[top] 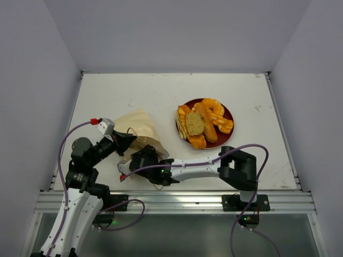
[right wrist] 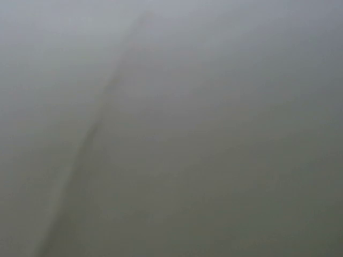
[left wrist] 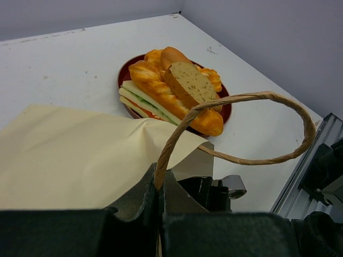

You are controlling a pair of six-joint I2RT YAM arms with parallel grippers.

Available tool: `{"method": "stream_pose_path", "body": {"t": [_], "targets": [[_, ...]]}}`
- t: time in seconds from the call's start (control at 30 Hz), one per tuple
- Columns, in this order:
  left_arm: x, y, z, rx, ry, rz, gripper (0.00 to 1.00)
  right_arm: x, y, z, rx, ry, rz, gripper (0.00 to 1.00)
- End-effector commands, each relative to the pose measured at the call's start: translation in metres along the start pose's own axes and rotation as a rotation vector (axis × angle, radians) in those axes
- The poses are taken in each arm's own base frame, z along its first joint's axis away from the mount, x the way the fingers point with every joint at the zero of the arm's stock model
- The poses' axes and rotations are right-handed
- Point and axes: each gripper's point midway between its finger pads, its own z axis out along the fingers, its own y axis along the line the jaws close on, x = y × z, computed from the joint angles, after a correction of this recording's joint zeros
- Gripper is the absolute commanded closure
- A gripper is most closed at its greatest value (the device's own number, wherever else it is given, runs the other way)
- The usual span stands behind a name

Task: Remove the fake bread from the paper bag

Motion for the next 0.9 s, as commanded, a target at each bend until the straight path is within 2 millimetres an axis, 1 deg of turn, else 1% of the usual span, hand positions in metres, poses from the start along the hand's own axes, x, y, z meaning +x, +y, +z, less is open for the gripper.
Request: {"method": "stream_pose_path", "body": {"t": [0.0,0.47,0.57,0.73,0.8,0.87], "targets": [[-0.014,-0.014,-0.003,0.041,-0.022,-0.015,0.97,-0.016,-0.036,0.0,0.109,-0.025,0.084,0.59],[-0.018,-0.016,-0.003,0.048,-0.028,-0.012,0.97,-0.016,-0.041,0.004,0.116,-0.023,0.095,0.58],[-0.019,-0.016,-0.003,0.051,-0.028,-0.016,0.97,-0.017,-0.038,0.005,0.104,-0.024,0.09,0.58],[-0.022,-0.019,-0.004,0.059,-0.037,-0.015,0.96,-0.02,-0.031,0.015,0.082,-0.019,0.09,0.58],[-0.023,-0.02,-0.004,0.063,-0.037,-0.017,0.97,-0.017,-0.024,0.018,0.059,-0.005,0.079,0.57],[-0.024,-0.021,-0.004,0.067,-0.04,-0.018,0.97,-0.017,-0.023,0.021,0.055,0.0,0.078,0.58]]}}
